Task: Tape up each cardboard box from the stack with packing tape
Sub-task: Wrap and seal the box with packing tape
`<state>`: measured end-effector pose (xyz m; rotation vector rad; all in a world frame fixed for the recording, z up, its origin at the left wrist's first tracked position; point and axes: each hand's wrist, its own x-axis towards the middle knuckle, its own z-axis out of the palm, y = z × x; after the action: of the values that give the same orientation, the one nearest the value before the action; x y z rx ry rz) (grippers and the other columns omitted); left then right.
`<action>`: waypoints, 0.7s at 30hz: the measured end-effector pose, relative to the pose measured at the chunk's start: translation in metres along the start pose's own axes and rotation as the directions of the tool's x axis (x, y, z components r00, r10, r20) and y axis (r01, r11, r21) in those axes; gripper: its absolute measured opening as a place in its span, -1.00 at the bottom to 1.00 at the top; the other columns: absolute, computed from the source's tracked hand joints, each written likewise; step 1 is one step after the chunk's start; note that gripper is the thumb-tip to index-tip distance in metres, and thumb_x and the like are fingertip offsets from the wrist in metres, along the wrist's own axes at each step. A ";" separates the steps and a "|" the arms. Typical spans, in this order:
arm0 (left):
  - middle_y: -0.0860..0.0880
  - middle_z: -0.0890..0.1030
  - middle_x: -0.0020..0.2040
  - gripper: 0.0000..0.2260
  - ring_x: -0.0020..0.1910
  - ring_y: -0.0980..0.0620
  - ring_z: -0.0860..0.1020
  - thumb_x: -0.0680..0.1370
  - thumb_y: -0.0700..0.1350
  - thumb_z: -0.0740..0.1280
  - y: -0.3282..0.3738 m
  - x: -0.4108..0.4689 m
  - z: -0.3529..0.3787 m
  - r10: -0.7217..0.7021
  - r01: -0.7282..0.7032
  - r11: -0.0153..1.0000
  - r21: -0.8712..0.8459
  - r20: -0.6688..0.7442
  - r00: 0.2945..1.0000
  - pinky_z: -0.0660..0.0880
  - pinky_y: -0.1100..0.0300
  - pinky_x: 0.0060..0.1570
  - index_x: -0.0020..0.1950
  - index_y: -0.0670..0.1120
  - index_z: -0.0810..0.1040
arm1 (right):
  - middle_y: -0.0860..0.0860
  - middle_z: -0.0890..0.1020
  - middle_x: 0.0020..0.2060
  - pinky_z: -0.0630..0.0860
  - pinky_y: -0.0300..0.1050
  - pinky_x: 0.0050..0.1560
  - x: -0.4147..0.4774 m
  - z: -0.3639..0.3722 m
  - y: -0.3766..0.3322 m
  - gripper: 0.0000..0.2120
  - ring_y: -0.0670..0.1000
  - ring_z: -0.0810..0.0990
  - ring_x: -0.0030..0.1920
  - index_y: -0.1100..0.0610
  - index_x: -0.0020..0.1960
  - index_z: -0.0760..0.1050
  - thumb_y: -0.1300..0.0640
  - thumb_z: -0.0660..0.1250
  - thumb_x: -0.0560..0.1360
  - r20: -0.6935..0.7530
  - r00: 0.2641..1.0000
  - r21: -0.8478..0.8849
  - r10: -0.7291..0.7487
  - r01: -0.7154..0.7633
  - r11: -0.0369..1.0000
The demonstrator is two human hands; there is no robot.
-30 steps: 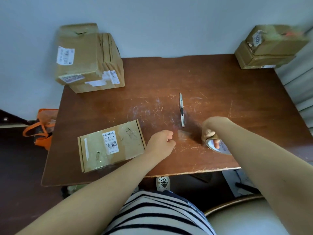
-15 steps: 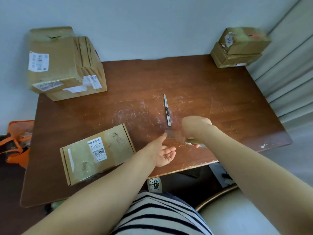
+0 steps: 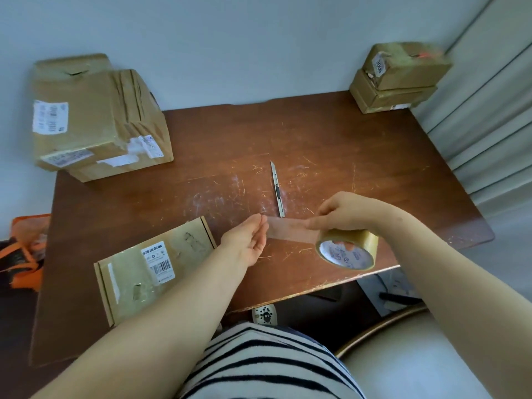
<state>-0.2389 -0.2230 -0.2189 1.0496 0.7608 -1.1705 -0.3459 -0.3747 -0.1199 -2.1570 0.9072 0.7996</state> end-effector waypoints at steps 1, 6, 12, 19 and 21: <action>-0.08 0.70 -0.20 -0.88 -0.15 0.06 0.66 0.45 -0.27 0.45 0.006 -0.001 0.000 0.026 -0.026 0.999 0.041 0.000 1.000 0.54 0.28 -0.32 -0.03 -0.18 0.62 | -0.02 0.63 -0.21 0.51 -0.18 -0.21 0.001 0.000 0.005 -0.73 -0.04 0.56 -0.27 0.04 -0.07 0.66 -0.14 0.38 0.46 0.021 1.000 0.095 0.001 -0.004 0.995; -0.13 0.71 -0.14 -0.81 -0.19 0.03 0.69 0.41 -0.36 0.46 0.029 -0.014 0.005 0.173 -0.171 0.980 0.107 -0.015 0.985 0.62 0.23 -0.21 -0.01 -0.21 0.64 | -0.16 0.54 0.18 0.44 -0.14 0.13 0.015 -0.002 0.043 -0.55 -0.01 0.55 0.13 -0.26 0.24 0.48 0.17 0.37 0.47 0.158 0.973 0.461 -0.168 0.077 0.884; -0.16 0.70 -0.13 -0.77 -0.21 -0.03 0.70 0.35 -0.40 0.49 0.046 -0.025 0.012 0.334 -0.307 0.934 0.180 -0.142 0.932 0.64 0.12 -0.08 -0.02 -0.24 0.64 | -0.04 0.65 0.11 0.49 -0.11 0.06 0.033 0.006 0.074 -0.59 0.03 0.60 0.12 -0.07 0.21 0.53 -0.01 0.48 0.38 0.116 0.965 0.630 -0.234 0.111 0.769; -0.13 0.69 -0.11 -0.78 -0.18 -0.02 0.70 0.38 -0.33 0.51 0.036 -0.022 0.014 0.340 -0.324 0.940 0.103 -0.262 0.903 0.62 0.15 -0.02 -0.01 -0.18 0.63 | -0.03 0.64 -0.23 0.47 -0.22 -0.24 0.044 -0.012 0.073 -0.67 -0.09 0.58 -0.30 0.13 -0.02 0.55 -0.06 0.46 0.33 -0.055 0.985 0.525 -0.162 0.166 0.835; -0.17 0.68 -0.09 -0.77 -0.21 -0.05 0.70 0.37 -0.36 0.51 0.042 -0.021 0.015 0.374 -0.370 0.926 0.074 -0.296 0.879 0.63 0.15 -0.04 -0.01 -0.20 0.62 | -0.04 0.66 -0.27 0.47 -0.22 -0.22 0.049 -0.008 0.080 -0.71 -0.10 0.59 -0.30 0.11 -0.09 0.56 -0.09 0.47 0.37 -0.111 0.983 0.334 -0.147 0.176 0.926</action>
<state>-0.2043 -0.2280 -0.1839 1.3420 0.7455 -0.6910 -0.3776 -0.4429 -0.1773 -1.9360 0.8286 0.4338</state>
